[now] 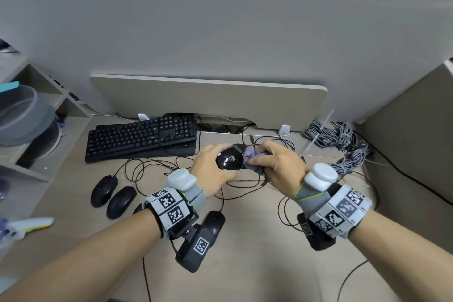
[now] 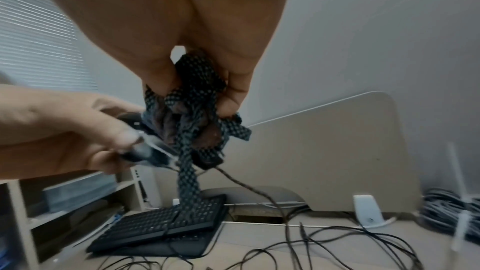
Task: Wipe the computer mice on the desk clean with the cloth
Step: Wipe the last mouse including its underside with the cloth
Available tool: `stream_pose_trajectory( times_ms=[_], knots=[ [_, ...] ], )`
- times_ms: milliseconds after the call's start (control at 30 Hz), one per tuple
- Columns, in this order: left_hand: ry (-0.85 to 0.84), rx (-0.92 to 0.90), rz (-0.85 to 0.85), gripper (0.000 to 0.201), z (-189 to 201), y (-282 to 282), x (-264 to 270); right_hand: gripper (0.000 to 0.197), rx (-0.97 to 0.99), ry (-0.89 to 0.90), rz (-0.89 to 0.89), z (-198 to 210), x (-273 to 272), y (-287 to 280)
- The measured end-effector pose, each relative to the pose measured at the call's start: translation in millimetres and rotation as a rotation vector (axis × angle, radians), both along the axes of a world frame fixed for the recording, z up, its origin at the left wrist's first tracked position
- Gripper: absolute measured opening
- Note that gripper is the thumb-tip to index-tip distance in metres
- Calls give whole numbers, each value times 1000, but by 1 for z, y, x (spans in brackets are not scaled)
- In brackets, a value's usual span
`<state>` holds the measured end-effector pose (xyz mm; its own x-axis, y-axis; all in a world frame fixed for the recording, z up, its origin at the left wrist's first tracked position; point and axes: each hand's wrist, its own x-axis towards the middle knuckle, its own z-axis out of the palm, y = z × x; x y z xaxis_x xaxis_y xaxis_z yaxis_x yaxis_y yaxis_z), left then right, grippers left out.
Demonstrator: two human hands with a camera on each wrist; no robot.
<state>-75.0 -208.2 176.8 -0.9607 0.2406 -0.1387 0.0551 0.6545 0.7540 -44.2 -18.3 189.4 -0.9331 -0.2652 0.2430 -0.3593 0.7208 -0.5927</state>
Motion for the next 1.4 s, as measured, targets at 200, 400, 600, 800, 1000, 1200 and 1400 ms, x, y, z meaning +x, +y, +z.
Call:
stream_pose_trajectory(
  times_ms=[200, 400, 600, 800, 1000, 1200, 1400],
  knots=[
    [43, 47, -56, 65, 2, 5, -1, 54, -36, 31, -88, 17, -19, -12],
    [90, 75, -18, 65, -2, -8, -9, 53, -43, -96, -128, -5, -5, -5],
    [94, 52, -73, 66, -2, -7, -7, 49, -2, 50, -133, 17, -15, -6],
    [113, 66, -93, 67, -3, -3, -6, 48, -21, 18, -70, 17, -12, -17],
    [88, 115, -41, 64, -4, -13, -11, 47, -24, -28, -150, 3, -3, -5],
    [0, 181, 24, 62, -2, -5, -15, 47, 9, 55, -119, 17, -7, -18],
    [-91, 170, 59, 66, -9, -6, -10, 35, 106, -7, -85, 7, 4, -13]
  ],
)
